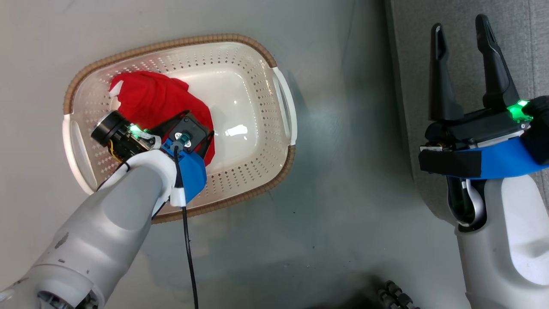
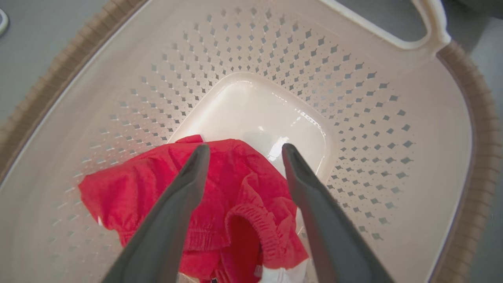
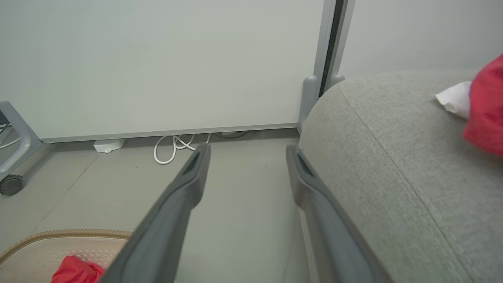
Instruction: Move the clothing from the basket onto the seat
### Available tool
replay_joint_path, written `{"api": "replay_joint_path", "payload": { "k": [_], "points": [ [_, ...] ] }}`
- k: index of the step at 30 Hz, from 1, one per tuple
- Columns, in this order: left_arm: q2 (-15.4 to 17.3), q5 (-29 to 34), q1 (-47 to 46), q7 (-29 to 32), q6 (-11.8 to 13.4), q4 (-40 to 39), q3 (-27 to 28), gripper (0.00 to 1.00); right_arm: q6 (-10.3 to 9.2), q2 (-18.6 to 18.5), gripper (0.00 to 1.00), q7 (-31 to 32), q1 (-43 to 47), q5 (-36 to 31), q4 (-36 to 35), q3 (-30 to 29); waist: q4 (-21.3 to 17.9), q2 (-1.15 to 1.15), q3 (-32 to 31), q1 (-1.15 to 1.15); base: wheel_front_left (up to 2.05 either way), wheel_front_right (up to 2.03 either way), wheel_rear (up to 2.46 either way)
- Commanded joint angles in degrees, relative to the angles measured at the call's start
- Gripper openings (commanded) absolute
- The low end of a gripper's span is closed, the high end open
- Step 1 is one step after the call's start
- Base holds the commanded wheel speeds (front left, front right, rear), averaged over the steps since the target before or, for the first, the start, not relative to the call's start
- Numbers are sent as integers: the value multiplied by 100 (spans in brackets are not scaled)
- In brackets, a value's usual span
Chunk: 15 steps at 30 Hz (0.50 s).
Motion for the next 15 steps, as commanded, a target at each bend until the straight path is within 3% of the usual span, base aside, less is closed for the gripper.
{"api": "replay_joint_path", "payload": {
  "k": [1, 9, 15],
  "points": [
    [-33, -106, -146, 63, -5, 41, -97, 100, 1, 5, 100, -3, -99, -37, -31, -11, 6, 0, 54, -1, 0, 0, 0],
    [-93, -754, -203, 1039, -5, 371, -739, 100, 1, 5, 100, -3, -145, -96, -72, -26, 46, 0, 248, -1, 0, 0, 0],
    [28, -1086, -345, 1324, -5, 342, -1044, 100, 1, 5, 100, -3, -227, -79, -131, -18, 26, 0, 510, -1, 0, 0, 0]
  ]
}}
